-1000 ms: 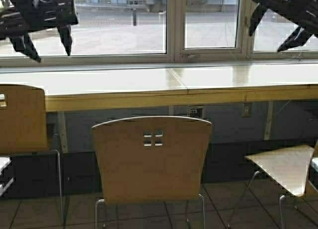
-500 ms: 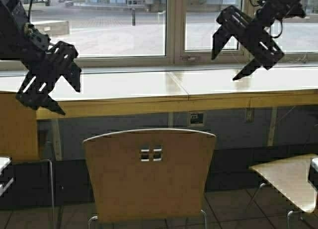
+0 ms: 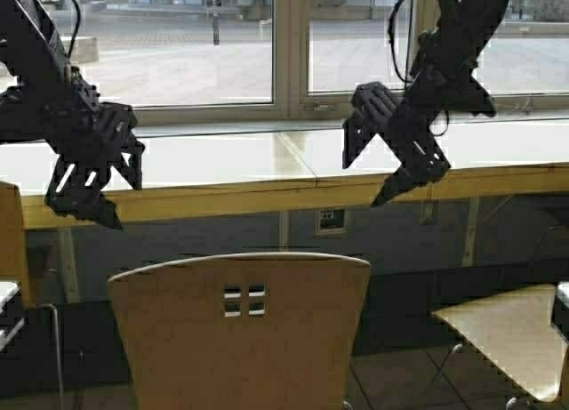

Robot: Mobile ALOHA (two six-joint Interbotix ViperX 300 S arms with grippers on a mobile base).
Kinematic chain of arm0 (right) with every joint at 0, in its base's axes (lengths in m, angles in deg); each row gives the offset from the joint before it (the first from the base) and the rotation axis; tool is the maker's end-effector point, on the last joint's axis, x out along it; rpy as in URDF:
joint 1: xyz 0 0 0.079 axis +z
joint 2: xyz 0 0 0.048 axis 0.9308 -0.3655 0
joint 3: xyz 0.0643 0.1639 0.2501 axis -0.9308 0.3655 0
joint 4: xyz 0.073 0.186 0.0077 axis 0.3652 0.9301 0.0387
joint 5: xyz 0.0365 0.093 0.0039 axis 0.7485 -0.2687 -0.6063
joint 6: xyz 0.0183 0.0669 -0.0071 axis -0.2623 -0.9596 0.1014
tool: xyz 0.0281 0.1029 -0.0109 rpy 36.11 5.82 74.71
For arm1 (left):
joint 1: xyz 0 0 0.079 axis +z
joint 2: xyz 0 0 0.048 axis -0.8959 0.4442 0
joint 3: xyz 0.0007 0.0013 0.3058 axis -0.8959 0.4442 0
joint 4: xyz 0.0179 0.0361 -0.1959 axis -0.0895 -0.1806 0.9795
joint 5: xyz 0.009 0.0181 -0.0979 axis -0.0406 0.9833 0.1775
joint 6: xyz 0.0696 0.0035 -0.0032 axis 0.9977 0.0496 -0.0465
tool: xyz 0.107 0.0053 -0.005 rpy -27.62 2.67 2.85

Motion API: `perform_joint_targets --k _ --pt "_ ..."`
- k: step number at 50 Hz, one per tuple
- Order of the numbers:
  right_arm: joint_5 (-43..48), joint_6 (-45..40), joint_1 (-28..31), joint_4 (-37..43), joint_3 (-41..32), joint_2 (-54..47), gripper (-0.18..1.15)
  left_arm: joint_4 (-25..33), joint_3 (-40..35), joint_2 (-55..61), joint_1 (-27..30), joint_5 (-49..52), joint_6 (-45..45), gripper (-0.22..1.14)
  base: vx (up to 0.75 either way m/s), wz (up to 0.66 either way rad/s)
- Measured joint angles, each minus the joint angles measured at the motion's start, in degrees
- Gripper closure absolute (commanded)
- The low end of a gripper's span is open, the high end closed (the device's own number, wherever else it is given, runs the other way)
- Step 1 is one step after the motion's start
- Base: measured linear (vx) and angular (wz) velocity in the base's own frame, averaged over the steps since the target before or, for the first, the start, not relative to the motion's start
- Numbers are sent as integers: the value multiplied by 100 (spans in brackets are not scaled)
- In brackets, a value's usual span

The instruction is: Push the chairs under the table

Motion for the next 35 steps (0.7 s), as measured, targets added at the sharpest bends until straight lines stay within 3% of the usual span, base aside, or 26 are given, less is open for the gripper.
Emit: perform_joint_targets --k 23,35 --pt "-70 0 264 844 -396 -923 -2 668 -343 1204 -185 281 -44 -3 14 -1" --pt "-70 0 193 923 -457 -1213 -2 729 -580 1485 -167 316 -44 -3 12 4"
